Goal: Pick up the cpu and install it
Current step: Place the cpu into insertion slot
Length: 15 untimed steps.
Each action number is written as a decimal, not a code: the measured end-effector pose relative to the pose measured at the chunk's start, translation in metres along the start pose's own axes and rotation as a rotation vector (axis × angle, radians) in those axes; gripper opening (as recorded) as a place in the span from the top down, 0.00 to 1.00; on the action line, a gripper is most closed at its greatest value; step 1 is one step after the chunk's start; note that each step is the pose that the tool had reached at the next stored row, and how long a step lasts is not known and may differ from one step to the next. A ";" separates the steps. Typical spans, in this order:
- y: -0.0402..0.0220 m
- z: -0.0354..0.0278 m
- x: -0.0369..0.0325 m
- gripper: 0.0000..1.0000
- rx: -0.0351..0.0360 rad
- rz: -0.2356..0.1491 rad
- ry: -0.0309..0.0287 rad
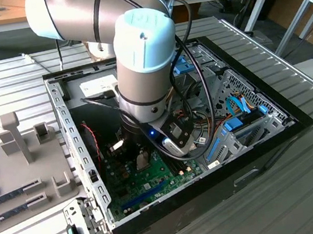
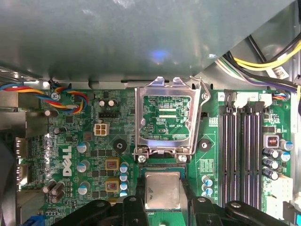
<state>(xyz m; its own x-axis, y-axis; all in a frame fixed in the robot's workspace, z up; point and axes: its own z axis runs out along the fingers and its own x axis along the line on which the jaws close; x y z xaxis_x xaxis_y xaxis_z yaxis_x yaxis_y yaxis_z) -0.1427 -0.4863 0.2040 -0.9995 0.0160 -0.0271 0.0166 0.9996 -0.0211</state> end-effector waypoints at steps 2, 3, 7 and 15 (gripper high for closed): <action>-0.0009 0.0001 -0.0001 0.61 0.0002 0.010 0.0000; -0.0011 0.0000 -0.0001 0.61 0.0006 0.013 0.0003; -0.0013 0.0004 0.0000 0.61 0.0005 0.011 0.0005; -0.0012 0.0015 -0.0005 0.61 0.0002 0.007 0.0002</action>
<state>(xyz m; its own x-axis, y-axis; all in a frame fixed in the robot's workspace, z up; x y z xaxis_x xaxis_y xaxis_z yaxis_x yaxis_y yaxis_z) -0.1421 -0.4875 0.2025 -0.9994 0.0227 -0.0271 0.0233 0.9995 -0.0211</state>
